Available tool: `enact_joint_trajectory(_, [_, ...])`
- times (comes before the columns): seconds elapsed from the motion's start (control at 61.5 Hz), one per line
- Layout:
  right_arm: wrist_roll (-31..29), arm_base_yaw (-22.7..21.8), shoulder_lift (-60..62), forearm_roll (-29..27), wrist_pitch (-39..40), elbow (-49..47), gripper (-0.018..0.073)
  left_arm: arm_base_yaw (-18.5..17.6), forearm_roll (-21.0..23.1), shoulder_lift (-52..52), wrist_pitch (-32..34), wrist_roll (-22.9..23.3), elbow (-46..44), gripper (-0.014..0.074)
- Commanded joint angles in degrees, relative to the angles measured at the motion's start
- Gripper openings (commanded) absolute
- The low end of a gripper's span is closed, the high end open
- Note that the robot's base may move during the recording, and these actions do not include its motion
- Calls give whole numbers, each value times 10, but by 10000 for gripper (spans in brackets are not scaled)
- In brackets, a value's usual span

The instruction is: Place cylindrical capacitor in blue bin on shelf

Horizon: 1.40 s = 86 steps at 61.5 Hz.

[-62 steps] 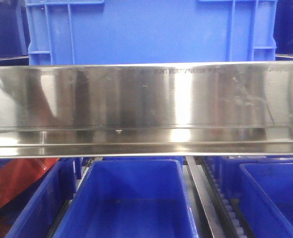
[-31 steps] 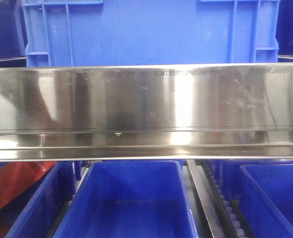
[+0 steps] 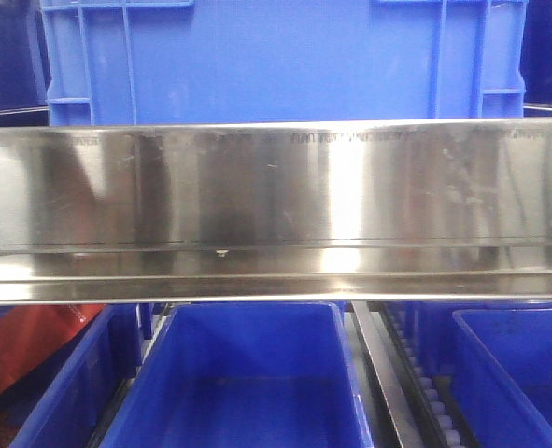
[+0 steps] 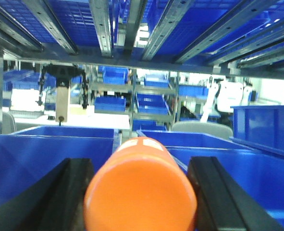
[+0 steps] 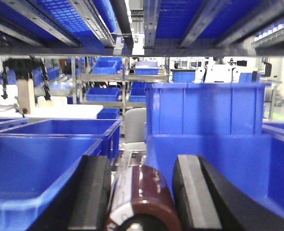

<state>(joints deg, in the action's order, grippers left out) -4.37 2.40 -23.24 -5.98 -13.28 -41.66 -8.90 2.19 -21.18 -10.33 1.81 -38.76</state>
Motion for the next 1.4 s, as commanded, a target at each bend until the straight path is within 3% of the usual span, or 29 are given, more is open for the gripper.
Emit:
enact_joint_trajectory(0.0, [-17, 1, -53, 7, -6, -51, -163, -1, 3, -56, -16, 0, -47, -111])
enact_joint_trajectory(0.244, [-17, 31, -216, 7, -5, -175, -163, -16, 3, -227, -24, -1, -185, -111])
enact_joint_trajectory(0.423, [-17, 114, -327, 7, 24, -242, -163, -91, 3, -331, -21, -1, -263, -111])
enact_joint_trajectory(0.683, [-17, 212, -458, 7, 90, -295, -163, -214, 2, -466, 73, -1, -323, -111])
enact_joint_trajectory(0.813, [-17, 237, -508, 7, 114, -297, -163, -251, 1, -537, 132, -1, -335, -111])
enact_joint_trajectory(0.943, [-17, 241, -537, 7, 113, -297, -160, -268, 1, -588, 147, -1, -335, -111])
enact_joint_trajectory(1.008, [-17, 241, -545, 7, 111, -297, -111, -275, 1, -604, 147, -1, -335, -94])
enact_joint_trajectory(1.057, [-17, 241, -548, 7, 107, -297, -31, -278, 1, -611, 147, -1, -335, -52])
enact_joint_trajectory(1.138, [-17, 241, -549, 6, 100, -297, 140, -284, 1, -617, 148, -1, -335, 93])
enact_joint_trajectory(1.22, [-17, 241, -549, -3, 101, -297, 314, -285, 1, -617, 148, -1, -335, 281])
enact_joint_trajectory(1.317, [-17, 241, -549, -3, 101, -297, 430, -285, 1, -617, 145, -1, -335, 596])
enact_joint_trajectory(1.333, [-17, 241, -549, -3, 101, -297, 435, -285, 1, -617, 144, -1, -335, 624])
enact_joint_trajectory(1.382, [-17, 241, -548, -3, 101, -297, 433, -285, 4, -617, 143, -1, -335, 593])
